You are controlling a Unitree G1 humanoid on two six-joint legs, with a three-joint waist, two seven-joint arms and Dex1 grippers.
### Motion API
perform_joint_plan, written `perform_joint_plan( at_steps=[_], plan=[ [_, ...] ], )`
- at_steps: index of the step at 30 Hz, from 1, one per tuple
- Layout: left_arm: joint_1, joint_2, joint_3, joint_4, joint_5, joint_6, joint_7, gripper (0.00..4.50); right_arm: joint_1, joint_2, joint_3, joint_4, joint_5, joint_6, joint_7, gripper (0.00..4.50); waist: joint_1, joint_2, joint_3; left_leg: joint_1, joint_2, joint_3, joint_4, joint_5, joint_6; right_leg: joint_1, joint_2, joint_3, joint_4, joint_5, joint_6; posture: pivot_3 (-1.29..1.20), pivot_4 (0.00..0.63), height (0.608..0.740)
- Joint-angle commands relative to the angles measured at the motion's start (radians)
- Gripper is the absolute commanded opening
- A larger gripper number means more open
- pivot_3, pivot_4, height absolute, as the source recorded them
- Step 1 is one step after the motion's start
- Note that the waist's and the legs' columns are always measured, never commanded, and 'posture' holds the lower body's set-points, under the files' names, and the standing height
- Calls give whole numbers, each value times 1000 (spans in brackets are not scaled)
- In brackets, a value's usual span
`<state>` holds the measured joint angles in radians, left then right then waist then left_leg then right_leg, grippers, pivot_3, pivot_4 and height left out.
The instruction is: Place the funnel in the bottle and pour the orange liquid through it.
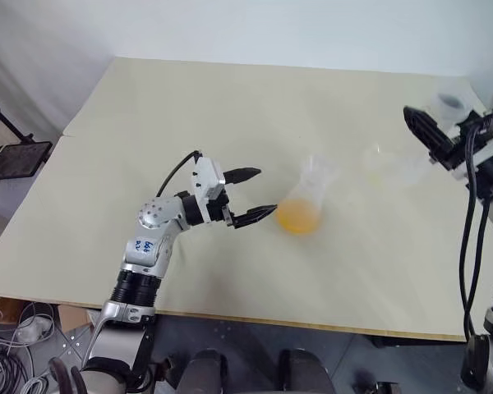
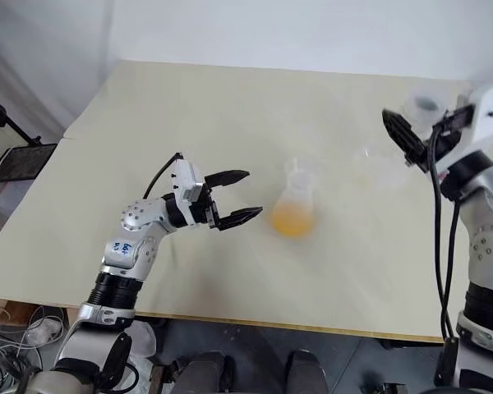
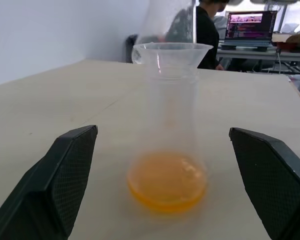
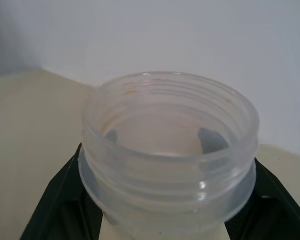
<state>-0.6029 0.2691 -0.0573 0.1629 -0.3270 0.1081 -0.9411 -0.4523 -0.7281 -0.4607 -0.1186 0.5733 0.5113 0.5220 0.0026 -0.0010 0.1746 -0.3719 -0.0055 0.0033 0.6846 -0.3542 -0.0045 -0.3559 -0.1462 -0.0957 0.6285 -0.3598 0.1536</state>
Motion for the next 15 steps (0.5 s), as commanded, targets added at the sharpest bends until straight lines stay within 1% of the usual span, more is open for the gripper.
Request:
perform_joint_plan(
  at_steps=[1, 5, 6, 8, 10, 15],
  plan=[
    [-1, -4, 4, -30, -15, -21, -3, 4500, 34, -13, -97, 68, -9, -52, -8, 2480, -1, 0, 0, 0, 0, 1, 0, 0, 0, 0, 0, 0, 0, 0, 0, 0, 150, 740],
    [-4, -2, 6, -30, -16, -23, -3, 4500, 93, -10, -134, 139, -30, -87, -18, 2480, -2, 0, 0, 0, 0, 2, 0, 0, 0, -1, 0, 0, 0, 0, 0, 0, 150, 740],
    [-3, 0, 8, -31, -16, -24, -3, 4500, 100, 2, -162, 150, -10, -78, -36, 2480, -3, 0, 0, 0, 0, 2, 0, 0, 0, 0, 0, 0, 0, 0, 0, 0, 150, 740],
    [-2, 9, 16, -33, -15, -27, -1, 4500, 162, 1, -187, 146, -32, -87, -51, 2480, -3, 0, 0, 1, 0, 2, 0, 0, 0, -1, 0, 0, 0, 0, 0, 0, 150, 740],
    [-1, 19, 26, -31, -14, -29, 4, 4500, 203, 15, -220, 126, -13, -59, -83, 2480, -2, 0, 0, 1, 1, 2, 0, 0, 0, -1, 0, 0, 0, 0, 0, 0, 150, 740],
    [-8, 32, 31, -12, -12, -37, -2, 4500, 235, 39, -264, 119, -5, -47, -163, 2480, -2, 0, 0, 1, 0, 3, 0, 0, 0, 0, -1, 0, 0, 0, 0, 0, 150, 740]
  ],
)
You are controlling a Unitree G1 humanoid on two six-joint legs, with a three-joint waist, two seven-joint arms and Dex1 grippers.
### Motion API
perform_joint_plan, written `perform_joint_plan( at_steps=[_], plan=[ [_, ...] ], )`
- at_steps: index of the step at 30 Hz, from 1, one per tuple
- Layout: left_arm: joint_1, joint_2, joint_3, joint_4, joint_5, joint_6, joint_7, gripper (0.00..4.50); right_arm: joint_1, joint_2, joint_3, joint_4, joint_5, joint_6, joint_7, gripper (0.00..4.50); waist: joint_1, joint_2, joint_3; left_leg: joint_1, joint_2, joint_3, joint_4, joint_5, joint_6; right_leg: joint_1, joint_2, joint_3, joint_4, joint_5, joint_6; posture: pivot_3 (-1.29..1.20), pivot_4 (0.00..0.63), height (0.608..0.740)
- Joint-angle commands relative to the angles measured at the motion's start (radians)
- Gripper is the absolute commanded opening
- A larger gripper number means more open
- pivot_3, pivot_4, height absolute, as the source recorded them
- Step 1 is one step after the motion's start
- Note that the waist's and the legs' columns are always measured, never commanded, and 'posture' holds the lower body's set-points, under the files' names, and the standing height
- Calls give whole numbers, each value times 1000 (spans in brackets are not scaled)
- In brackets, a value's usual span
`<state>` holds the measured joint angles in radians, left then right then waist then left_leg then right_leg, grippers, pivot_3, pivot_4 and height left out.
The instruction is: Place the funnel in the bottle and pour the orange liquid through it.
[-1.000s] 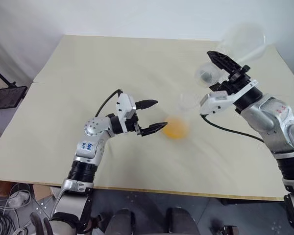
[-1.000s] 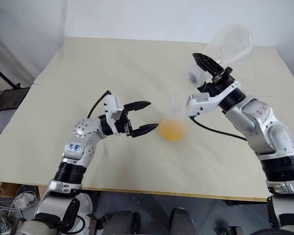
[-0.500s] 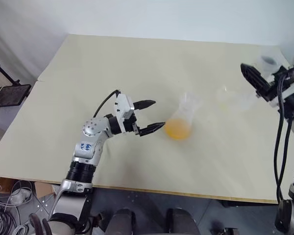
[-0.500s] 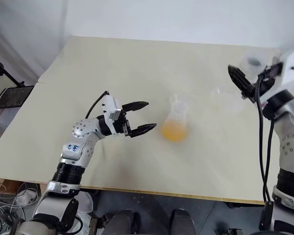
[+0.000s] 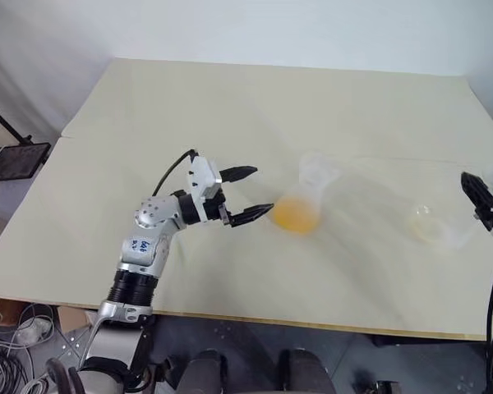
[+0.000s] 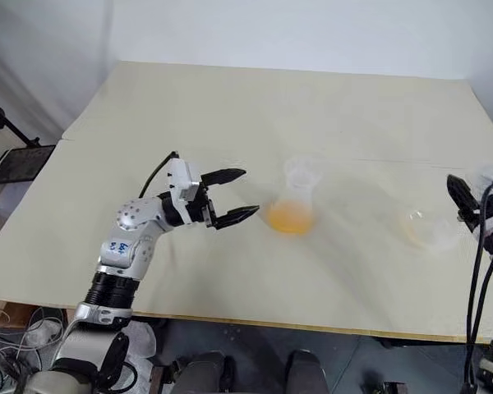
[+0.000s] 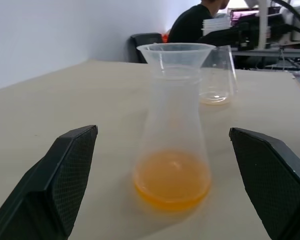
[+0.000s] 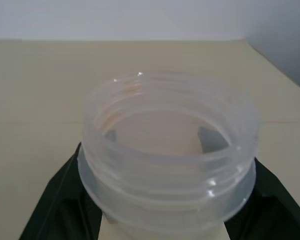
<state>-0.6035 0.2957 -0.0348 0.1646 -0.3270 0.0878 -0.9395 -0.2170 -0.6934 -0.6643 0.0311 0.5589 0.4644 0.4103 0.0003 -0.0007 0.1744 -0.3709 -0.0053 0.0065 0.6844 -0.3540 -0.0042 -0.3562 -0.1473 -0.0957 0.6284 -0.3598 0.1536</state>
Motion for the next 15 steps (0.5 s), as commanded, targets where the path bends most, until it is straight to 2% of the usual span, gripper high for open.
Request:
perform_joint_plan(
  at_steps=[1, 3, 4, 8, 15],
  plan=[
    [-8, 4, 8, -13, -12, -18, -3, 4500, 6, 7, -73, -25, 21, 15, -62, 2480, 0, 0, 0, 0, 0, 0, 0, 0, 0, 0, 0, 0, 0, 0, 0, 0, 150, 740],
    [-10, 1, 4, -12, -10, -17, -2, 4500, 33, 17, -83, -31, 25, 11, -64, 2480, 0, 0, 0, 0, 0, 0, 0, 0, 0, 0, 0, 0, 0, 0, 0, 0, 150, 740],
    [-10, -1, 2, -13, -10, -16, -2, 4500, 45, 21, -84, -39, 29, 13, -61, 3222, 1, 0, 0, 0, 0, 0, 0, 0, 0, 0, 0, 0, 0, 0, 0, 0, 150, 740],
    [-9, 1, -3, -17, -10, -6, -4, 4500, 66, 41, -110, -91, 59, -13, -58, 4474, 1, 0, 0, 0, 0, 0, 0, 0, 0, 0, 0, 0, 0, 0, 0, 0, 150, 740],
    [-4, 17, 3, -25, -14, 6, -10, 4500, 53, 23, -196, -147, 116, -81, -27, 4474, 1, 0, 0, 0, 0, 0, 0, 0, 0, 0, 0, 0, 0, 0, 0, 0, 150, 740]
  ],
)
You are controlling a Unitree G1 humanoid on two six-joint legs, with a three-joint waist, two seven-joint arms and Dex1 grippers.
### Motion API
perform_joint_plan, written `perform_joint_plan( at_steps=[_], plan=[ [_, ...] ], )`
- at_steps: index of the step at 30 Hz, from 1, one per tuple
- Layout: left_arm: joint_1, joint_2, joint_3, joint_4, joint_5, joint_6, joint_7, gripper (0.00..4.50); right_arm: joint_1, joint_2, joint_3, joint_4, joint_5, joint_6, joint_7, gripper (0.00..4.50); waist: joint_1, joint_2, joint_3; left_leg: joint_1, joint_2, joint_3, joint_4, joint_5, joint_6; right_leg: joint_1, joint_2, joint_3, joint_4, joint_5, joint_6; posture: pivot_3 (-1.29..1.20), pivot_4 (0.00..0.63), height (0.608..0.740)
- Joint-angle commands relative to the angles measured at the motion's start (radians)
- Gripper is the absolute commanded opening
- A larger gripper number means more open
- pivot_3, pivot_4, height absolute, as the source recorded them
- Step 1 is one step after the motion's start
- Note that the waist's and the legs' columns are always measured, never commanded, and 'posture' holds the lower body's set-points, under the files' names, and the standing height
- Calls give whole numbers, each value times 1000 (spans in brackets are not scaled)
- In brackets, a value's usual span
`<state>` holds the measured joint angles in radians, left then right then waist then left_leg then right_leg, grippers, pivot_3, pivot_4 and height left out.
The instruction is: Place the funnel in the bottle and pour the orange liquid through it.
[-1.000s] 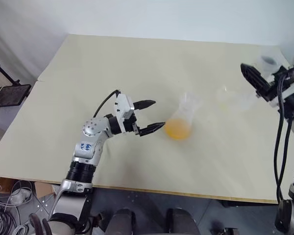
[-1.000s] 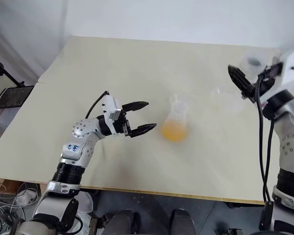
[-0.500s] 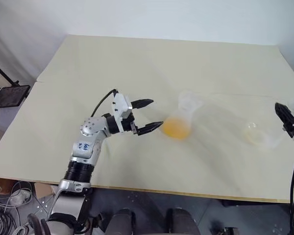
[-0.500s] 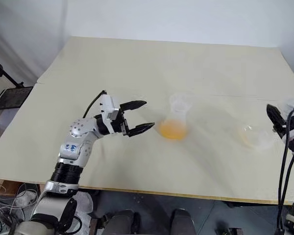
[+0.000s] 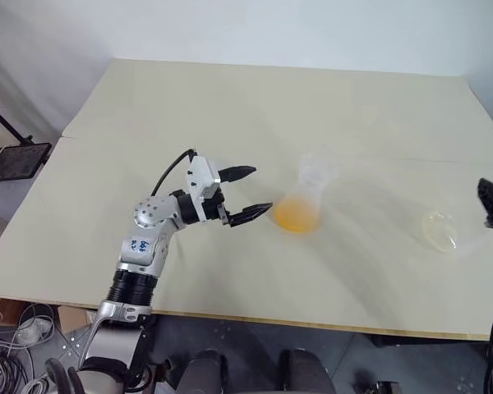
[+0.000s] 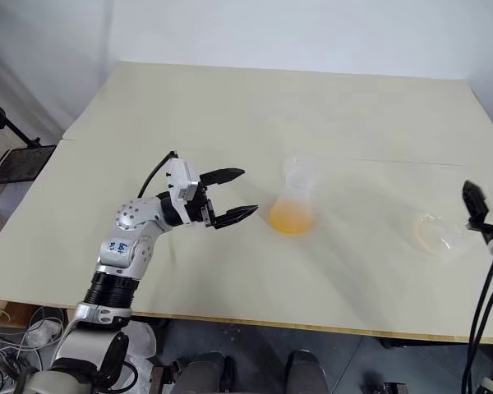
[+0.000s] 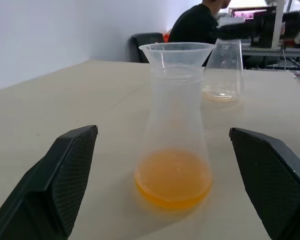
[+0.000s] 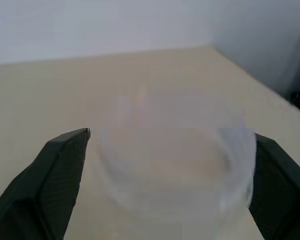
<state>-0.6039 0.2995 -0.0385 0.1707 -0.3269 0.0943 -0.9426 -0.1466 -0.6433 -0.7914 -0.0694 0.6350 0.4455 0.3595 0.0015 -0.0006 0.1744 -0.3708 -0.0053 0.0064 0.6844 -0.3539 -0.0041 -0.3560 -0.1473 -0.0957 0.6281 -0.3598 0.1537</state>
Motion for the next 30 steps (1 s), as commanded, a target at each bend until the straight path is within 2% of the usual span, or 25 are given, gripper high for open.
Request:
perform_joint_plan(
  at_steps=[1, 6, 12, 15, 18, 22, 24, 26, 30],
  plan=[
    [-3, 15, 7, -32, -15, 1, -8, 4500, -22, -31, -79, -49, 48, -78, 34, 4474, 0, 0, 0, 0, 0, 0, 0, 0, 0, 0, 0, 0, 0, 0, 0, 0, 150, 740],
    [-6, 22, 12, -26, -18, 4, -7, 4500, -67, -78, -89, -70, 86, -136, 105, 4474, 0, 0, 0, 0, 0, 0, 0, 0, 0, 0, 0, 0, 0, 0, 0, 0, 150, 740],
    [-5, 63, 29, -21, -43, 32, -53, 4500, -18, -149, 53, -185, 142, -90, 323, 4474, -2, 0, 0, 0, 0, 0, 0, 0, 0, 0, 0, 0, 0, 0, 0, 0, 150, 740],
    [9, 118, 32, -21, -38, 6, -108, 4500, 38, -150, 103, -238, 148, -83, 391, 4474, -1, 0, 0, 0, 0, 0, 0, 0, 0, 0, 0, 0, 0, 0, 0, 0, 150, 740],
    [46, 198, 21, -7, 10, -65, -159, 4500, 86, -96, 113, -297, 184, -91, 405, 4474, -1, 0, 0, 0, 0, -1, 0, 0, 0, 0, 0, 0, 0, 0, 0, 0, 150, 740],
    [111, 260, 47, -31, -14, -49, -181, 4500, 268, -123, 166, -412, 201, -40, 548, 4474, 7, 0, 0, 0, 0, -2, 0, 0, 0, 1, 0, -1, 0, 0, 0, 0, 150, 740],
    [136, 271, 63, -43, -19, -44, -166, 4500, 421, -120, 228, -443, 65, -167, 671, 4474, 16, 0, 0, 0, 0, -2, 0, 0, 0, 1, 0, -2, -1, 0, 0, 0, 150, 740],
    [149, 272, 70, -47, -12, -53, -150, 4500, 511, -106, 255, -436, -13, -265, 739, 4474, 26, 0, 0, 0, 0, -3, 0, 0, 0, 2, 0, -2, -1, 0, 0, 0, 150, 740],
    [174, 270, 75, -50, 6, -94, -133, 4500, 580, -70, 236, -392, -41, -345, 763, 4474, 23, -1, 0, 2, -1, -2, 0, 0, 0, 4, -1, -2, -2, 0, 1, 0, 150, 740]
  ],
)
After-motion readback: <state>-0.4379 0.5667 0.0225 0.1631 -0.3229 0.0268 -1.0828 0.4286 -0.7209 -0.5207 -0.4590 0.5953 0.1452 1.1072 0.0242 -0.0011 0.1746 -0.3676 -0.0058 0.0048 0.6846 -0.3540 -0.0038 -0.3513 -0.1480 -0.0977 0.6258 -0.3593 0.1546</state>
